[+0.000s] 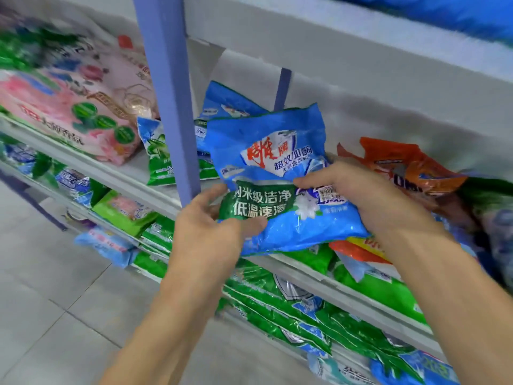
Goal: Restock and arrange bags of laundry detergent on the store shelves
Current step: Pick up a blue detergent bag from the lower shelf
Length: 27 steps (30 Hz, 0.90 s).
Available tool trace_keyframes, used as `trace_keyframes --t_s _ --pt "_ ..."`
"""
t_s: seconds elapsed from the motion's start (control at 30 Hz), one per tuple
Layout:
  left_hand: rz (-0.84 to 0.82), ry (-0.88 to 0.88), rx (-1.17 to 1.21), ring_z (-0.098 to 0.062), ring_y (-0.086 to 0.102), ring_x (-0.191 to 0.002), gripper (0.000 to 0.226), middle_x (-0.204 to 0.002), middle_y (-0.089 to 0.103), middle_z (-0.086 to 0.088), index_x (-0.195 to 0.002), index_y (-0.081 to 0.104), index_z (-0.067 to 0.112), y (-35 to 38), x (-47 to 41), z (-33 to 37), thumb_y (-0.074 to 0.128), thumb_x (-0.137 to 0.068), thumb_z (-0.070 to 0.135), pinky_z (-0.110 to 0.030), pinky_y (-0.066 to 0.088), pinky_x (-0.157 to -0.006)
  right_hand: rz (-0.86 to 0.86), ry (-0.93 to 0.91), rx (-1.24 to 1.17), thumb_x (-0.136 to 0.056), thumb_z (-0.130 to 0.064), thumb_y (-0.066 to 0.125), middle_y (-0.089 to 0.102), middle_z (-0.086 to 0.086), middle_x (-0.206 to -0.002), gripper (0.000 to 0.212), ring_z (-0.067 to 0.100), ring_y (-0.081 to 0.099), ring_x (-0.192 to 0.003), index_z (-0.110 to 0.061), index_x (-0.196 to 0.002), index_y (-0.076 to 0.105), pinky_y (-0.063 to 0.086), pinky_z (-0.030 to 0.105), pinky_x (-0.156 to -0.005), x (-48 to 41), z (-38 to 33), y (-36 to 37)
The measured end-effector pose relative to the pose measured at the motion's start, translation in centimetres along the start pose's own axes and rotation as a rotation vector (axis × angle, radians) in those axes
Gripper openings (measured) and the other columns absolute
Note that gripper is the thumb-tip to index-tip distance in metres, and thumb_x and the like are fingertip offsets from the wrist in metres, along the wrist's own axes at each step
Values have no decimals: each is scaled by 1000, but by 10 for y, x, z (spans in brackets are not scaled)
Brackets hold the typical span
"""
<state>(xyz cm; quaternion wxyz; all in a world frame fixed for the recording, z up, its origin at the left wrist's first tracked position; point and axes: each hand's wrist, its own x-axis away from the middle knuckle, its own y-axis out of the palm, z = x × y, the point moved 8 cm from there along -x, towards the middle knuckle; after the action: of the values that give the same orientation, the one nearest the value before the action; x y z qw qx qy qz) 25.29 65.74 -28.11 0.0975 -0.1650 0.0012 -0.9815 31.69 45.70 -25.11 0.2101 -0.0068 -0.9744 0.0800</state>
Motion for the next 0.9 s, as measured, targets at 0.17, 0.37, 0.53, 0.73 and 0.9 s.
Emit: trace_keyframes --t_s 0.17,0.37,0.53,0.73,0.9 --pt "-477 -405 160 -26 73 -105 60 -111 78 -5 -111 78 18 -2 40 -11 84 -54 36 -54 52 -102 -183 -82 -222 -65 13 75 81 -4 -90 58 8 76 -75 -18 -113 70 62 23 -68 84 -14 11" --pt "-509 -407 145 -8 74 -60 117 -76 79 4 -132 60 -6 -16 108 -5 96 -36 50 -22 61 -59 -25 9 -306 -48 6 87 74 -27 -92 76 -8 70 -83 -31 -108 59 50 8 -69 160 22 7" --pt "-372 -380 323 -31 76 -74 62 -101 77 -20 -119 65 7 -35 140 2 81 -62 -8 -40 62 -56 26 130 -473 -58 12 80 79 3 -80 51 18 75 -62 -16 -97 64 61 29 -55 205 28 9" --pt "-492 -264 336 -35 76 -83 58 -111 75 -20 -123 65 17 -49 183 50 71 -71 -6 -43 62 -60 0 202 -603 -79 -36 75 78 17 -106 27 34 78 -84 -16 -94 84 64 45 -74 249 12 16" --pt "-471 -264 296 -30 74 -103 81 -127 72 0 -132 62 29 -58 200 73 89 -56 34 -51 62 -80 41 163 -554 -73 -30 82 76 17 -114 48 41 72 -104 -12 -118 75 56 59 -95 284 -1 7"
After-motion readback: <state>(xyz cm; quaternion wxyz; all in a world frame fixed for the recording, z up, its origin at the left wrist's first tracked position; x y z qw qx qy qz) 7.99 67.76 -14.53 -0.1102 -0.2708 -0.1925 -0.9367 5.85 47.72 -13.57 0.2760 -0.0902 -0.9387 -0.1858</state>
